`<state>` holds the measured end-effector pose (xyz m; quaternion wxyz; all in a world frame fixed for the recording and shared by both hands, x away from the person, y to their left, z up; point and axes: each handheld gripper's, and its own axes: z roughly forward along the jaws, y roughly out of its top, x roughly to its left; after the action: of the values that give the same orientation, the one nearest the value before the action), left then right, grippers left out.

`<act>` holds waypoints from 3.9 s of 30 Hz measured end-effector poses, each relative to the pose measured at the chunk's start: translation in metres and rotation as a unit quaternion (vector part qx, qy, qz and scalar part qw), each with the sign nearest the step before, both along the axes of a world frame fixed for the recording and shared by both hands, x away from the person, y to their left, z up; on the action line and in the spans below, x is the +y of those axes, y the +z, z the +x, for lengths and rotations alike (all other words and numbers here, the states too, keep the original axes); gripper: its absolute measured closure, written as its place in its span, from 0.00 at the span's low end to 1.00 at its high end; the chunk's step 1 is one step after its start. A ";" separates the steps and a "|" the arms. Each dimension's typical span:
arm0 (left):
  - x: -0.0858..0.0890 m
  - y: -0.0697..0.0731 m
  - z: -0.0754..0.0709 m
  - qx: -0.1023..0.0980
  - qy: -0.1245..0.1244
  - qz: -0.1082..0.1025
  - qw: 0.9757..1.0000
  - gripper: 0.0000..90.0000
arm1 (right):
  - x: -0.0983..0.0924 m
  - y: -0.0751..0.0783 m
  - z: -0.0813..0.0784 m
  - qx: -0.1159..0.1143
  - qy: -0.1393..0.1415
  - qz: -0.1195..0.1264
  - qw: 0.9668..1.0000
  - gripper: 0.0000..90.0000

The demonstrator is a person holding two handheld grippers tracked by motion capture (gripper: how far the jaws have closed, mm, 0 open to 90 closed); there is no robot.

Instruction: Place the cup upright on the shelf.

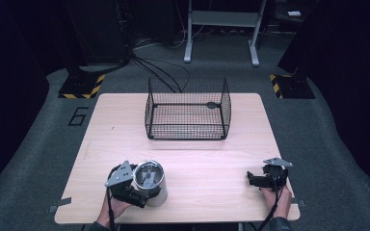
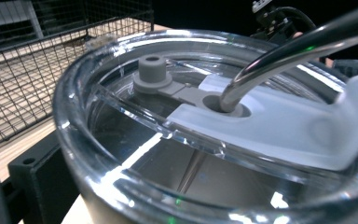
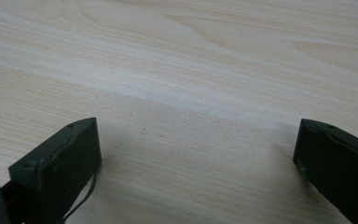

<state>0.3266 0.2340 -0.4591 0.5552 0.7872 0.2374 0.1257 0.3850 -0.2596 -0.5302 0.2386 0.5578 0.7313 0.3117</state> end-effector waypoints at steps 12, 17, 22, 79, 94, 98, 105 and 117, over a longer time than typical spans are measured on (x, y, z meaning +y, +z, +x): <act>-0.002 -0.001 -0.004 -0.012 0.014 0.002 1.000 0.04 | 0.000 0.000 0.000 0.000 0.000 0.000 1.000 0.00; -0.002 -0.001 -0.004 -0.015 0.017 0.001 1.000 0.04 | 0.000 0.000 0.000 0.000 0.000 0.000 1.000 0.00; -0.003 -0.001 -0.004 -0.015 0.018 0.000 1.000 0.04 | 0.000 0.000 0.000 0.000 0.000 0.000 1.000 0.00; 0.001 0.051 0.040 -0.039 0.071 -0.003 0.997 0.04 | 0.000 0.000 0.000 0.002 0.000 -0.001 1.000 0.00; -0.008 0.075 0.059 -0.042 0.077 -0.009 0.996 0.04 | 0.000 0.000 0.000 0.000 -0.001 0.001 1.000 0.00; -0.010 0.079 0.063 -0.048 0.082 -0.009 0.995 0.04 | 0.000 0.000 0.000 0.001 0.000 0.000 1.000 0.00; -0.017 0.090 0.072 -0.046 0.086 -0.013 0.995 0.04 | 0.000 0.000 0.000 0.000 0.000 0.000 1.000 0.00; -0.027 0.108 0.084 -0.050 0.084 -0.018 0.995 0.04 | 0.000 0.000 0.000 0.000 -0.001 0.001 1.000 0.00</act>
<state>0.4102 0.2074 -0.3516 0.5675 0.7474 0.2769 0.2068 0.3851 -0.2594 -0.5302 0.2381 0.5588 0.7306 0.3119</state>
